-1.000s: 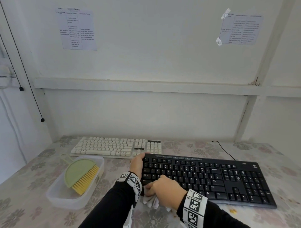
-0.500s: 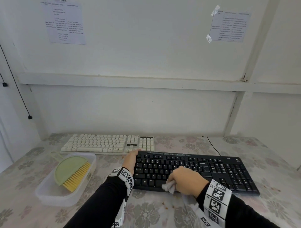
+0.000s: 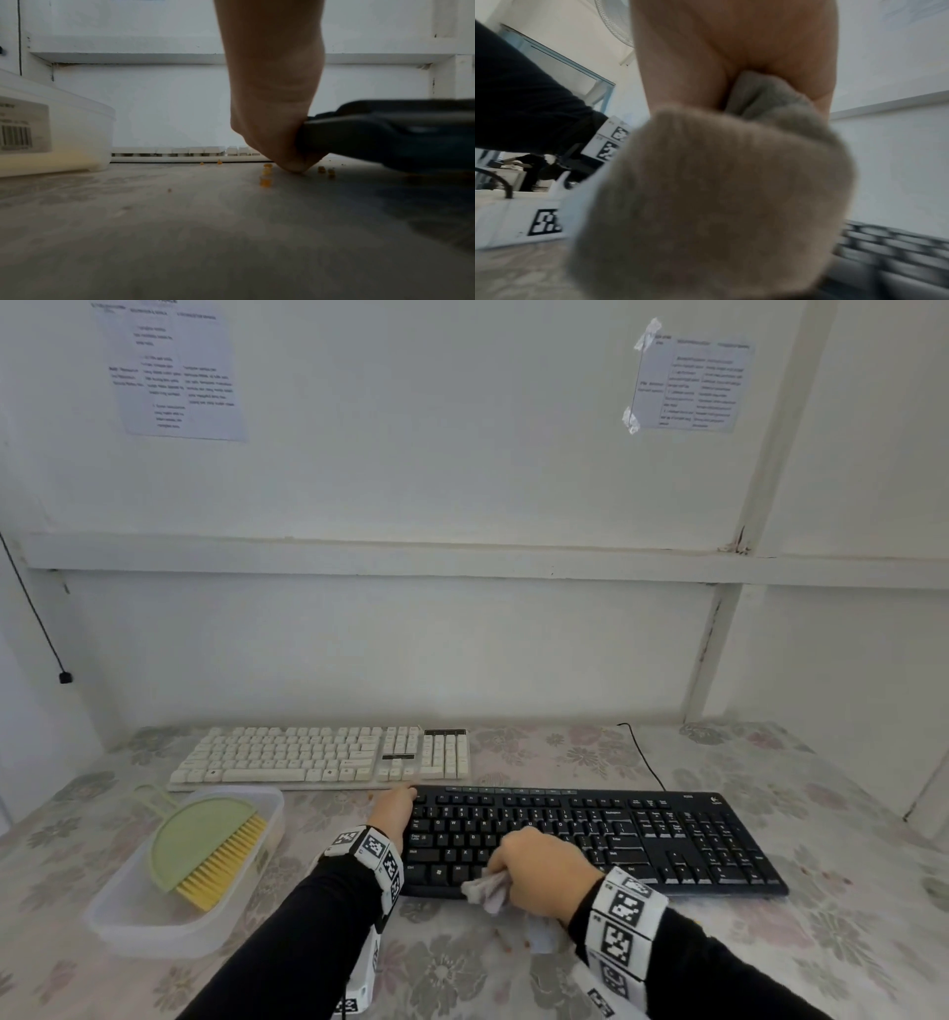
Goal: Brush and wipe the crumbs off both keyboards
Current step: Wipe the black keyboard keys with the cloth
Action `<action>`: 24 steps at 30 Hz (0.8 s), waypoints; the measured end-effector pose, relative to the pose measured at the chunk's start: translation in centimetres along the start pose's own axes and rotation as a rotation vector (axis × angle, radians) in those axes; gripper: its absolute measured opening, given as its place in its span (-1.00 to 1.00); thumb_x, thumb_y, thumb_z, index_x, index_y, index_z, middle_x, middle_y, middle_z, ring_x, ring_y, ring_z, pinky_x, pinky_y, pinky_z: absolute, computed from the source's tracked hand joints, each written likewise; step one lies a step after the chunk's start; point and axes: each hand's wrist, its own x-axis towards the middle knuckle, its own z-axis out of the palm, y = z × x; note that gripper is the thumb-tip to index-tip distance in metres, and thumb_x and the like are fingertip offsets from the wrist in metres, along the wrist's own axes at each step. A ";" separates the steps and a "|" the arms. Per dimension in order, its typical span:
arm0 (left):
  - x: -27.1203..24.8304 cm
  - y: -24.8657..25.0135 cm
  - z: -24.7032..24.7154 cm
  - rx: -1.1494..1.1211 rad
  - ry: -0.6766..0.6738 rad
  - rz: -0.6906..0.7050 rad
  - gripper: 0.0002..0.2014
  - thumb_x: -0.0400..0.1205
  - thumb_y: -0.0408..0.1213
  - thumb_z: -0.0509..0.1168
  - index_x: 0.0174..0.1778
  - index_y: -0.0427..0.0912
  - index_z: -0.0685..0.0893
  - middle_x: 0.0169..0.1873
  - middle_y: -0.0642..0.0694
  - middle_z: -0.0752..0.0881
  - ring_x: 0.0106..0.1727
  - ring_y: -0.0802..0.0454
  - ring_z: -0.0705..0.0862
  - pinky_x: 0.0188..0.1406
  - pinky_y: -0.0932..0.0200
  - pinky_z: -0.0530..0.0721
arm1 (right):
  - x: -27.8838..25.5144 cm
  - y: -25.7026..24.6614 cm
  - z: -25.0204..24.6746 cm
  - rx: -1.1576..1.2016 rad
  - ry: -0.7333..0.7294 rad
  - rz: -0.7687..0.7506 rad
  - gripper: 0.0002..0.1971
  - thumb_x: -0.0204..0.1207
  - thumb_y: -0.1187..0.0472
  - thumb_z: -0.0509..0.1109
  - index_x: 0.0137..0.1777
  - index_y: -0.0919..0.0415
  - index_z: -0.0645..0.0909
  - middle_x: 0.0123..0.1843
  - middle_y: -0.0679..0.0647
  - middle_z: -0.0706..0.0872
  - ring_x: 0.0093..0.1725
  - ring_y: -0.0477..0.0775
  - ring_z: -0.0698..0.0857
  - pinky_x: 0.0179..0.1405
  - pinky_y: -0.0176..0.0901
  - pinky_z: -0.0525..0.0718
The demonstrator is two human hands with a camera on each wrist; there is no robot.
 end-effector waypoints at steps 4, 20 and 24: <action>0.7 -0.2 -0.3 0.017 0.020 -0.028 -0.78 0.65 -0.30 0.15 0.00 -0.32 0.66 0.18 -0.36 0.69 0.24 -0.27 0.64 0.37 -0.24 0.54 | -2.4 5.0 -0.4 -0.021 -0.022 0.125 -0.67 0.55 0.31 0.22 0.19 0.00 0.68 0.15 0.01 0.72 -0.03 0.02 0.64 -0.10 -0.22 0.58; 3.8 -1.6 -1.4 -0.006 0.023 0.003 -0.61 0.47 -0.29 0.24 0.20 -0.34 0.65 0.06 -0.34 0.72 0.13 -0.29 0.71 0.25 -0.34 0.61 | -2.2 5.8 -0.9 0.204 0.173 0.092 -0.91 0.52 0.07 0.28 -0.16 0.01 0.44 -0.15 -0.04 0.59 -0.07 0.04 0.64 -0.06 -0.10 0.63; 4.4 -1.7 -1.3 0.012 -0.006 0.015 -0.60 0.55 -0.35 0.15 0.27 -0.12 0.69 0.27 -0.30 0.66 0.27 -0.27 0.64 0.32 -0.26 0.58 | -1.7 4.4 1.5 0.189 0.179 0.107 -0.86 0.40 0.00 0.40 -0.26 -0.07 0.48 -0.16 -0.09 0.60 -0.10 -0.02 0.61 -0.07 -0.10 0.64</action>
